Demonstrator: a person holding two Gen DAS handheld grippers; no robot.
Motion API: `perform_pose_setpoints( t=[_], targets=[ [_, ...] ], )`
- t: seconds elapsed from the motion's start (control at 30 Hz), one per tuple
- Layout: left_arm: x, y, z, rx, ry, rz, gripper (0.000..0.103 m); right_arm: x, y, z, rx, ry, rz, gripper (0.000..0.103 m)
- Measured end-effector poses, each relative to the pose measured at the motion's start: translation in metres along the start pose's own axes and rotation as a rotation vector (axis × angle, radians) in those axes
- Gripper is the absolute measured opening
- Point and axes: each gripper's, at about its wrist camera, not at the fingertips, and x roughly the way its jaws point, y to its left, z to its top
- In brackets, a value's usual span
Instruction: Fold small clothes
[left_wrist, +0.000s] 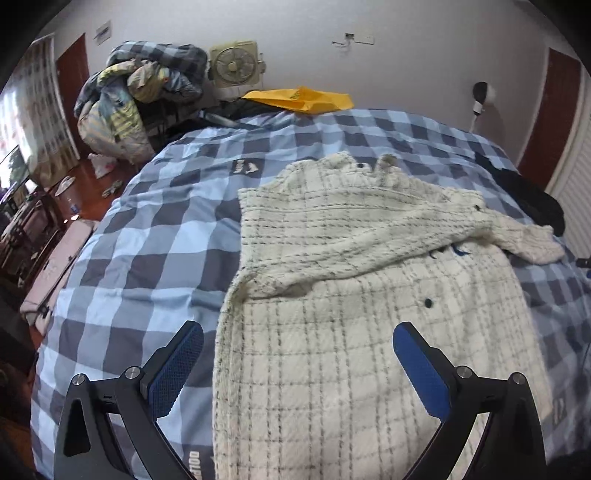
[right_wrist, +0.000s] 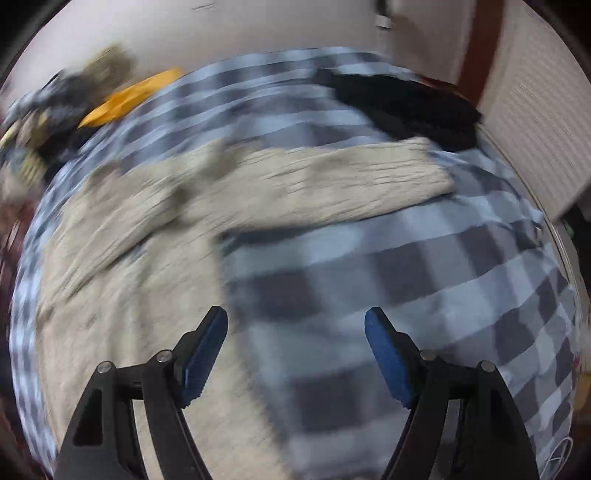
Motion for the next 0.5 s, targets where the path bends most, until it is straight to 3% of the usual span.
perform_pose_setpoints(
  t=[0.13,0.27,0.5],
  targets=[
    [0.018,0.0,0.008,-0.016,0.013,0.031,0.103,0.058,-0.072,0.057,0.181,0.037,-0.042,0.074],
    [0.028,-0.004,0.018,-0.027,0.02,0.055,0.103,0.102,-0.118,0.083,0.358,0.066,0.011,0.074],
    [0.047,-0.024,0.02,0.039,0.045,0.092,0.103,0.163,-0.14,0.108,0.38,0.128,-0.07,0.074]
  ],
)
